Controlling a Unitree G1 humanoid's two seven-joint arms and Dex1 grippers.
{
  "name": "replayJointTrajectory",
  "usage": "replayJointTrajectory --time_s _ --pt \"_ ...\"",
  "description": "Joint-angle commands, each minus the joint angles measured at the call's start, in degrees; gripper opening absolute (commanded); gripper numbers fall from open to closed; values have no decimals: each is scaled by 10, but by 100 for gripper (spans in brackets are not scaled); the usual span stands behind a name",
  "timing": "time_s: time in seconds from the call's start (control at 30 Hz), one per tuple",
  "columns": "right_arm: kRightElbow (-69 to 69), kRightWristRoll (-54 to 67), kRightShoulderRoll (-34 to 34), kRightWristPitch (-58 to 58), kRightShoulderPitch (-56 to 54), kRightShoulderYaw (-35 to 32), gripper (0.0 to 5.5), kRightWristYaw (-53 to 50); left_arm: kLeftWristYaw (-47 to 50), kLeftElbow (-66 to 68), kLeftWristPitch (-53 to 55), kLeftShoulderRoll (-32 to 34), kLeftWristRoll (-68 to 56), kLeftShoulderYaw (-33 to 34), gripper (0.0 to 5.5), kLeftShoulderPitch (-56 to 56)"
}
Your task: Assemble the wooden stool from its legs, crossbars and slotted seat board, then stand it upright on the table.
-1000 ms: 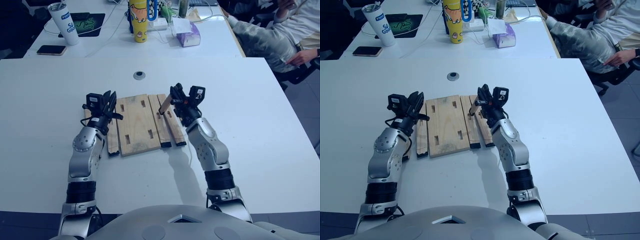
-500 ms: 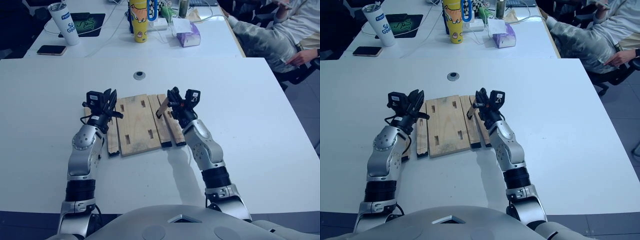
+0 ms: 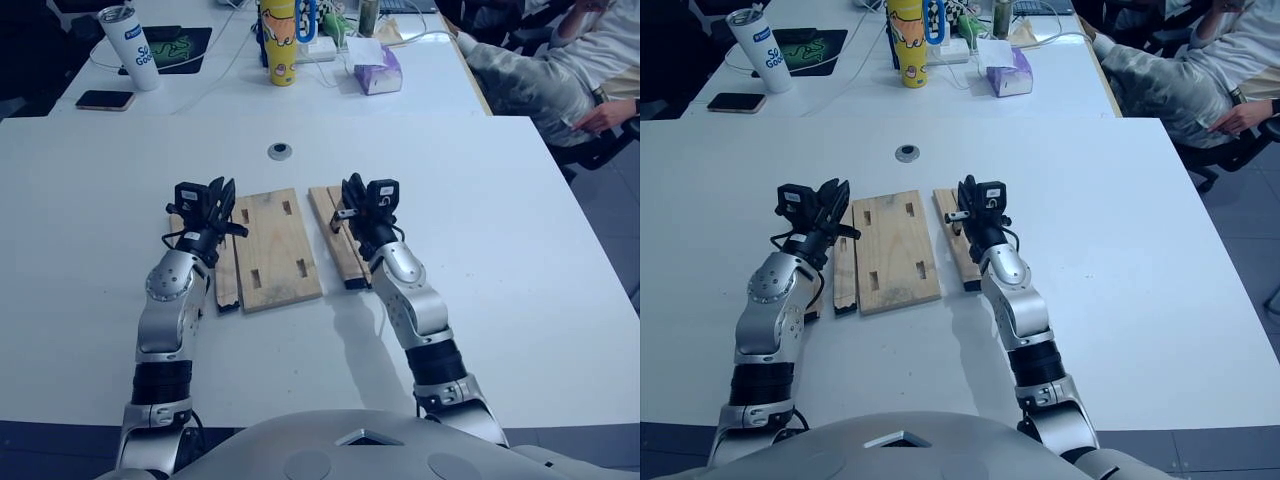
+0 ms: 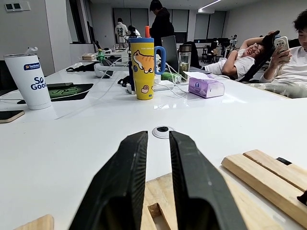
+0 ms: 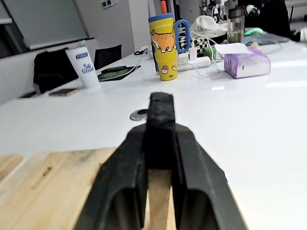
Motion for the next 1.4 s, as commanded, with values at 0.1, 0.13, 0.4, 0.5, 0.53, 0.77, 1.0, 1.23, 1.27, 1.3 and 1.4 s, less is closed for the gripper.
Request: replayJointTrajectory --time_s 0.1,0.13,0.4,0.5,0.53,0.77,1.0,1.23,1.27,1.3,1.4 --pt "38 -64 -60 10 46 7 44 25 11 -8 2 -5 5 2 82 11" --pt "42 -71 -66 4 46 10 44 31 12 -8 2 -6 5 2 82 12" --pt "50 -52 -65 -57 55 -18 44 75 22 -4 -7 -12 8 3 82 11" --pt "43 -53 -64 -72 52 -18 80 87 25 -2 -10 -15 8 3 82 10" --pt "42 -52 -62 -76 51 -19 87 89 26 -1 -11 -16 9 3 82 9" --pt "-8 -50 -38 -147 17 -53 168 63 30 6 -20 -23 11 4 82 5" --pt "-88 -47 -32 -127 -50 -65 168 61 38 11 -32 -32 14 3 82 9" --pt "-139 0 -33 -52 -223 -104 83 60 50 22 -50 -47 22 2 82 11" --pt "-136 6 -37 -46 -242 -112 61 61 52 24 -53 -49 23 2 82 11" --pt "-127 9 -39 -44 -251 -116 43 64 53 26 -56 -50 23 3 82 10" --pt "-82 5 -51 -16 -228 -102 4 90 58 30 -63 -55 24 1 82 10"
